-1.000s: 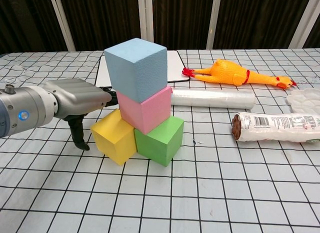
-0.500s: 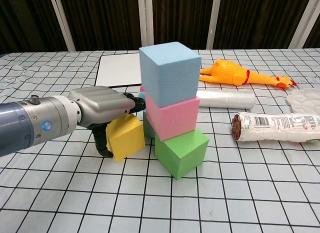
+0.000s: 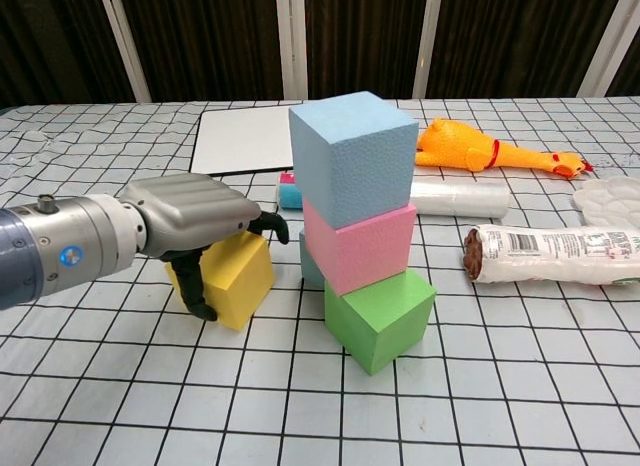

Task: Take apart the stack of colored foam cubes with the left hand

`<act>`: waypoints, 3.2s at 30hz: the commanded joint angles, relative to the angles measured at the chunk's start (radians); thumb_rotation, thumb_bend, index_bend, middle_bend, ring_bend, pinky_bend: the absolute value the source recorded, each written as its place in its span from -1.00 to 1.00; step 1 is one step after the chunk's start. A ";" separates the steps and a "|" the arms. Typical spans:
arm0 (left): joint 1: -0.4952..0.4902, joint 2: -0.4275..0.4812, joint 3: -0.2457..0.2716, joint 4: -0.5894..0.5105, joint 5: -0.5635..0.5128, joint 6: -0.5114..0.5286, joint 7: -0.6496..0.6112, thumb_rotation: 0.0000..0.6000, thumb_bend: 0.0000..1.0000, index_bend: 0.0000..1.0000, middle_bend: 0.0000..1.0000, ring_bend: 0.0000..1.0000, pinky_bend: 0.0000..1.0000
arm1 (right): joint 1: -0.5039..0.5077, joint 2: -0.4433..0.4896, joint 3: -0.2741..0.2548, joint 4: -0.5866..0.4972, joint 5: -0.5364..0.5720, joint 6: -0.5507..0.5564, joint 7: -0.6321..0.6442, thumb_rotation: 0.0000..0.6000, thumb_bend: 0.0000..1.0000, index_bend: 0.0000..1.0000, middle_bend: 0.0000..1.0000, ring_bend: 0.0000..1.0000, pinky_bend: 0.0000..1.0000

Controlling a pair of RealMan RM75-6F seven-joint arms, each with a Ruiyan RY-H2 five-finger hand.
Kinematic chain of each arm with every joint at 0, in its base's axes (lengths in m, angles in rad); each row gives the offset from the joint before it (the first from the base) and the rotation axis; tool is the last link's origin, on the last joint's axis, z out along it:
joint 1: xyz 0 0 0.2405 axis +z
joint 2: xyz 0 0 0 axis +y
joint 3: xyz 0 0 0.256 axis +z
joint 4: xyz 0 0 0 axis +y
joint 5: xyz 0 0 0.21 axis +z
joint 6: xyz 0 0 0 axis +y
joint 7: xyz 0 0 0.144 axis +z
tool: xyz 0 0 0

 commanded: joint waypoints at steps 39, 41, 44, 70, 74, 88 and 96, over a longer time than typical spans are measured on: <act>0.211 0.433 0.101 0.161 0.245 -0.196 -0.511 1.00 -1.00 -1.00 -1.00 -1.00 -0.62 | 0.006 0.001 -0.009 -0.015 0.010 -0.022 -0.019 1.00 -0.96 -0.69 -0.93 -0.71 -0.88; 0.190 0.449 0.084 0.133 0.198 -0.233 -0.496 1.00 -1.00 -1.00 -1.00 -1.00 -0.63 | 0.007 0.001 -0.011 -0.014 0.011 -0.025 -0.021 1.00 -0.95 -0.69 -0.93 -0.71 -0.88; 0.180 0.452 0.024 0.093 0.204 -0.220 -0.557 1.00 -1.00 -1.00 -1.00 -1.00 -0.64 | 0.009 -0.002 -0.012 -0.015 0.008 -0.027 -0.030 1.00 -0.95 -0.69 -0.93 -0.71 -0.88; 0.004 0.199 -0.145 0.056 0.202 -0.269 -0.516 1.00 -1.00 -1.00 -1.00 -1.00 -0.80 | 0.010 -0.008 -0.008 -0.018 0.019 -0.025 -0.040 1.00 -0.95 -0.69 -0.93 -0.71 -0.88; -0.024 0.153 -0.144 0.071 0.192 -0.271 -0.474 1.00 -1.00 -1.00 -1.00 -1.00 -0.81 | 0.007 -0.011 -0.006 -0.017 0.019 -0.016 -0.042 1.00 -0.95 -0.69 -0.93 -0.71 -0.91; -0.055 0.015 -0.147 0.196 0.243 -0.265 -0.501 1.00 -1.00 -1.00 -1.00 -1.00 -0.81 | 0.006 -0.018 -0.005 -0.018 0.025 -0.016 -0.054 1.00 -0.95 -0.69 -0.93 -0.71 -0.93; -0.047 -0.052 -0.148 0.280 0.321 -0.259 -0.602 1.00 -1.00 -1.00 -1.00 -1.00 -0.81 | 0.009 -0.022 -0.004 -0.020 0.033 -0.024 -0.066 1.00 -0.95 -0.69 -0.93 -0.71 -0.93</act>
